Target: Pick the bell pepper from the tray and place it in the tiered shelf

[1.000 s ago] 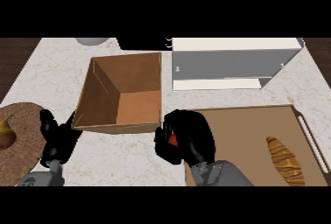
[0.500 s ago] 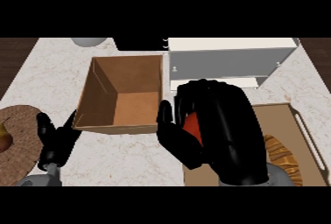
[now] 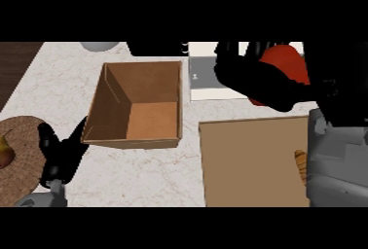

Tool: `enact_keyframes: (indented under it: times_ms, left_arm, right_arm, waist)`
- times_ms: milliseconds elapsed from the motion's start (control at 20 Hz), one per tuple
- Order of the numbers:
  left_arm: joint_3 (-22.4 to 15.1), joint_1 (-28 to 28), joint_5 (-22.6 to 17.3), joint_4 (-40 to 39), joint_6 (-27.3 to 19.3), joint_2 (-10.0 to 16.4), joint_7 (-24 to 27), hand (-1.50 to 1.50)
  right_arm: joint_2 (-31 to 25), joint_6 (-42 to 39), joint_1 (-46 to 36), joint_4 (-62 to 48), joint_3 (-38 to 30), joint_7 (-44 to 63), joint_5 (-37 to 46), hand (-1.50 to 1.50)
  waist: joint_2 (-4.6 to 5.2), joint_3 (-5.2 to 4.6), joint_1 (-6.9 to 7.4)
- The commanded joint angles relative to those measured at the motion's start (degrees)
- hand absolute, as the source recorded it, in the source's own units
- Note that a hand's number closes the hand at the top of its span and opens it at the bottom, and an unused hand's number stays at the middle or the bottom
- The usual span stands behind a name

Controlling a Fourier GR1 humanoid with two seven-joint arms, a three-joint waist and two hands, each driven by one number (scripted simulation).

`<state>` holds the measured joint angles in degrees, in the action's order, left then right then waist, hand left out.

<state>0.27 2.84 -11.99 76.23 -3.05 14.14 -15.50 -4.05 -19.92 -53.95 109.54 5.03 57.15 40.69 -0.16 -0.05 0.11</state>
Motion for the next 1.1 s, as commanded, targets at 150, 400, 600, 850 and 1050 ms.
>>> enact_keyframes:
  times_ms: [150, 400, 600, 850, 1050]
  left_arm:
    - [-0.7, 1.0, 0.9, 1.4, -1.2, -1.4, -1.9, 0.00]
    - [-1.8, -2.9, 1.6, 6.2, -0.8, -1.7, -3.0, 0.00]
    - [-0.1, 2.7, 2.2, -1.3, -1.0, -2.5, -0.6, 0.00]
    - [0.3, 1.1, 2.3, -2.2, -0.1, -2.9, 0.9, 0.00]
    - [1.3, 1.7, 1.9, -1.3, 1.0, -1.6, 0.2, 0.00]
  right_arm:
    - [-6.0, -1.0, -12.0, -16.0, -12.3, -2.3, -3.1, 1.50]
    - [-11.2, -2.3, -15.0, -22.2, -15.0, -7.4, -4.5, 1.50]
    - [-12.0, -1.2, -17.0, -32.7, -14.0, -13.2, -4.3, 1.50]
    - [-14.0, -0.1, -17.1, -40.0, -12.9, -20.3, -3.3, 1.50]
    - [-14.5, 6.0, -13.2, -46.0, -12.4, -29.1, -0.7, 1.50]
  waist:
    - [0.28, 0.02, 0.60]
    - [0.12, 0.05, 0.57]
    - [0.42, -0.01, 0.47]
    - [0.35, 0.00, 0.52]
    - [0.43, 0.03, 0.58]
